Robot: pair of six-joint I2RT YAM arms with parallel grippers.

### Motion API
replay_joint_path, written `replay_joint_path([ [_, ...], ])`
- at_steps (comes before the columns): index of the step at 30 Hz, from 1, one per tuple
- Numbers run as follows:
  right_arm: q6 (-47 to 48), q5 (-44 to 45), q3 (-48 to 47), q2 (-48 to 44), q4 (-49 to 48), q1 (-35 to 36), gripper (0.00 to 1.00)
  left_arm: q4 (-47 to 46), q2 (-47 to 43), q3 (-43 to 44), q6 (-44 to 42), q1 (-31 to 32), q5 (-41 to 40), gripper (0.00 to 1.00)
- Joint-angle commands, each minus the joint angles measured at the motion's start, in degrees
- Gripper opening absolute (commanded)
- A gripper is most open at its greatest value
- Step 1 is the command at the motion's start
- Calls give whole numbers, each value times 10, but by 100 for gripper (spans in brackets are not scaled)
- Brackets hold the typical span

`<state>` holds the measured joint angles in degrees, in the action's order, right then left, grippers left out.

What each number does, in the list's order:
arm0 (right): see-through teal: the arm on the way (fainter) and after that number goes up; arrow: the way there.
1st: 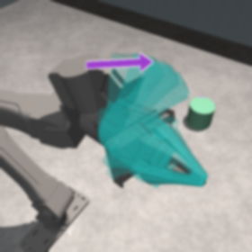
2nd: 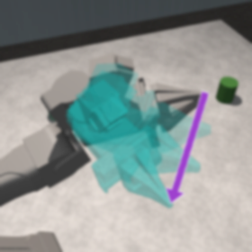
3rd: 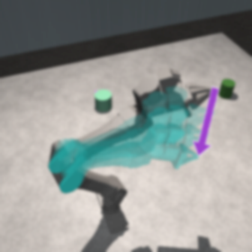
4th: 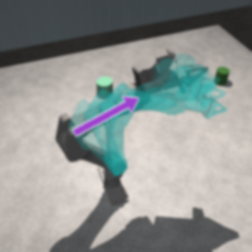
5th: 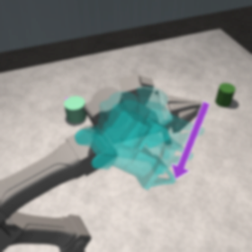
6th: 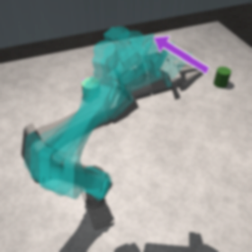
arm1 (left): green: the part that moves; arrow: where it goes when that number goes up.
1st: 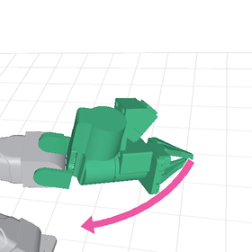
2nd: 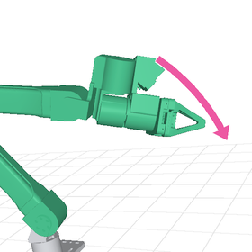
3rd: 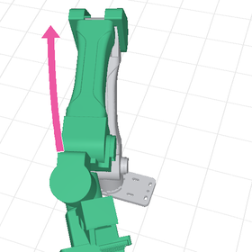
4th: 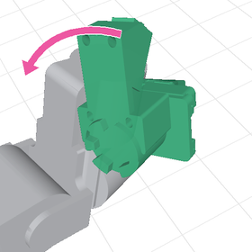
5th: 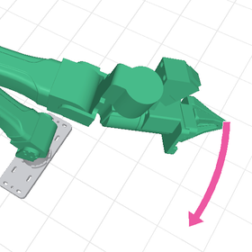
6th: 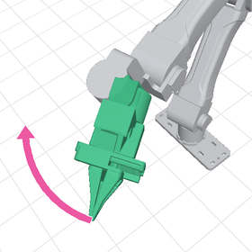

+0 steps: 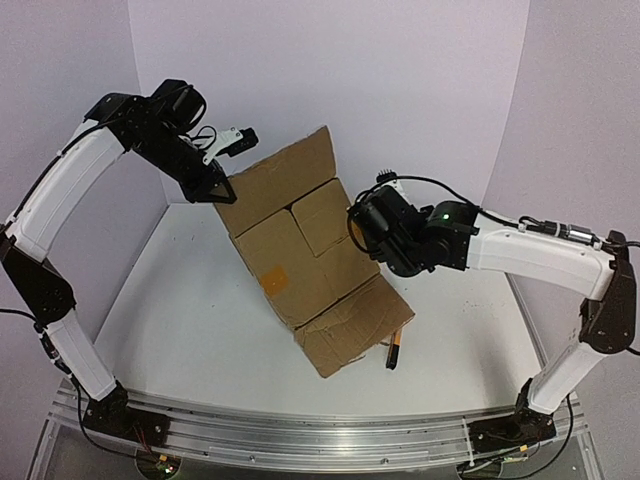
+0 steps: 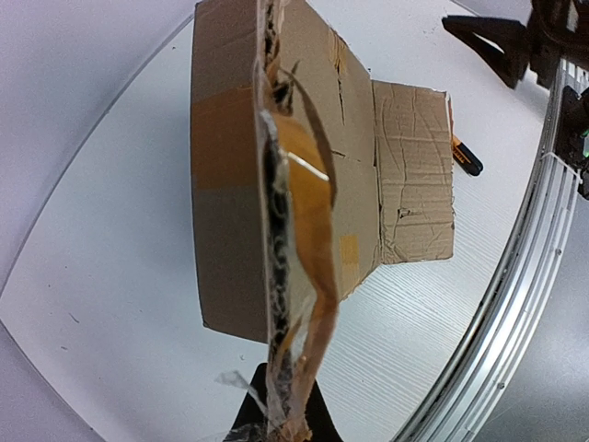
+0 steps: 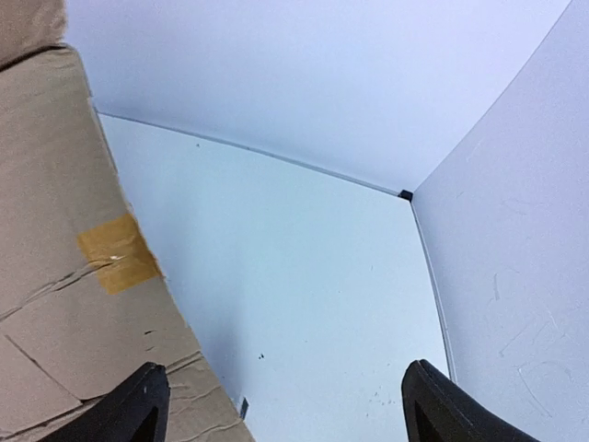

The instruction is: Unpack the express box

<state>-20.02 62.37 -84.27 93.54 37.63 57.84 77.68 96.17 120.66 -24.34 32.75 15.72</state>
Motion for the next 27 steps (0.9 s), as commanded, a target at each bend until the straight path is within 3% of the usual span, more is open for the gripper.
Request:
replay_joint_path([
  [1,47,-111,-5,-24,9,-51,92,17,-27,7,-6,3,7,0],
  [3,87,-183,-16,-26,-11,-47,94,7,-27,5,5,3,-8,0],
  [6,109,-200,-26,-25,-51,-4,97,5,-24,14,16,3,-10,0],
  [11,85,-172,-65,26,-162,48,98,11,-24,27,24,3,16,0],
  [16,151,-156,-108,97,-292,60,98,16,-29,22,31,3,64,0],
  [24,251,-132,-205,200,-340,55,98,16,-31,30,46,3,119,0],
  [27,267,-62,-229,225,-345,54,98,18,-33,32,45,3,131,0],
])
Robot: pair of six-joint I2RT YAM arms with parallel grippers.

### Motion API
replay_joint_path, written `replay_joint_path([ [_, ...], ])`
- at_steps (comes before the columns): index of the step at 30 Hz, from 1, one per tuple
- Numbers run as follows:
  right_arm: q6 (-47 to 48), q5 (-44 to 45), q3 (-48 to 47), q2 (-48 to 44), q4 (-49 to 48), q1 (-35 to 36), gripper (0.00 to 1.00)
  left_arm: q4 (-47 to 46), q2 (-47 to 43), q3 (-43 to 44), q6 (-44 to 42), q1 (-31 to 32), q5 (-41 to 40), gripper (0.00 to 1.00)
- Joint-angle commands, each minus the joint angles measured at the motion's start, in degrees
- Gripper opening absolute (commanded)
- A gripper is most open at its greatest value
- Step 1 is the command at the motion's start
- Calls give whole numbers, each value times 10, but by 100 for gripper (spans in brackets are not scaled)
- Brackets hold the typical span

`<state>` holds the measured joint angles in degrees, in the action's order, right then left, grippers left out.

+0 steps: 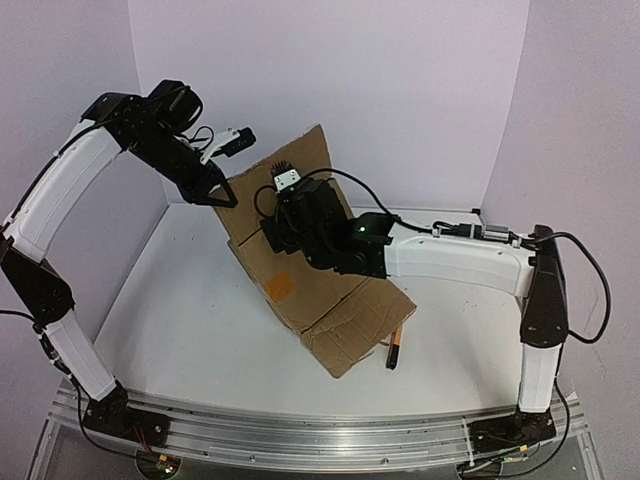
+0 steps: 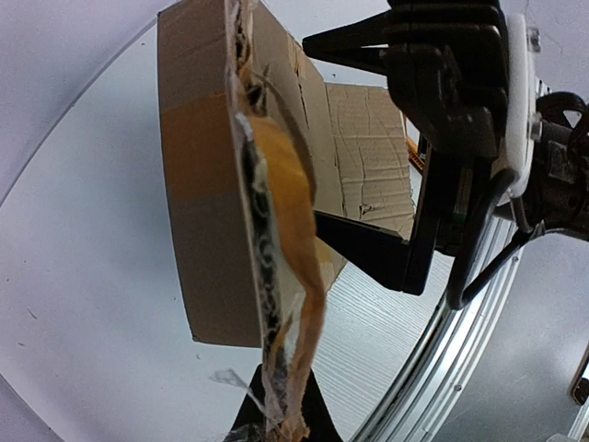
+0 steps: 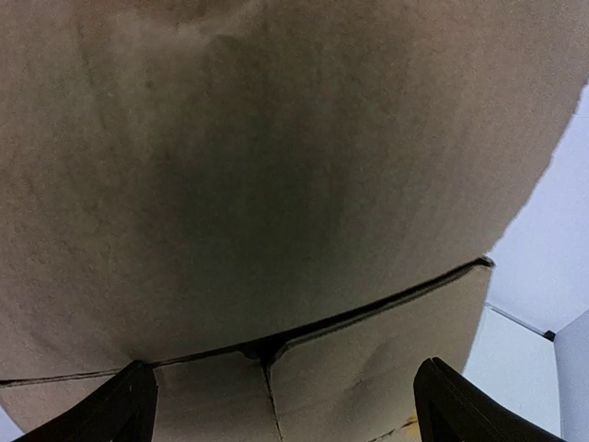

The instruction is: Unpack the express box

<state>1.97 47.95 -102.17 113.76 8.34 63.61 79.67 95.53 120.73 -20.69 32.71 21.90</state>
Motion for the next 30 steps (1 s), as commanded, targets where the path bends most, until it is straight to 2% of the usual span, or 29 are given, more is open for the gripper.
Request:
replay_joint_path([
  [1,52,110,-52,28,-55,-4,98,-1,-27,31,8,3,71,0],
  [8,59,221,-27,27,-66,-27,98,4,-27,33,4,3,73,0],
  [13,43,246,41,-23,-66,-51,96,2,-28,32,3,3,59,0],
  [17,41,260,87,-63,-66,-59,91,0,-28,30,5,3,44,0],
  [25,49,294,130,-106,-61,-60,69,-4,-28,24,8,3,30,0],
  [30,67,297,125,-115,-53,-44,70,-9,-26,20,13,3,12,0],
])
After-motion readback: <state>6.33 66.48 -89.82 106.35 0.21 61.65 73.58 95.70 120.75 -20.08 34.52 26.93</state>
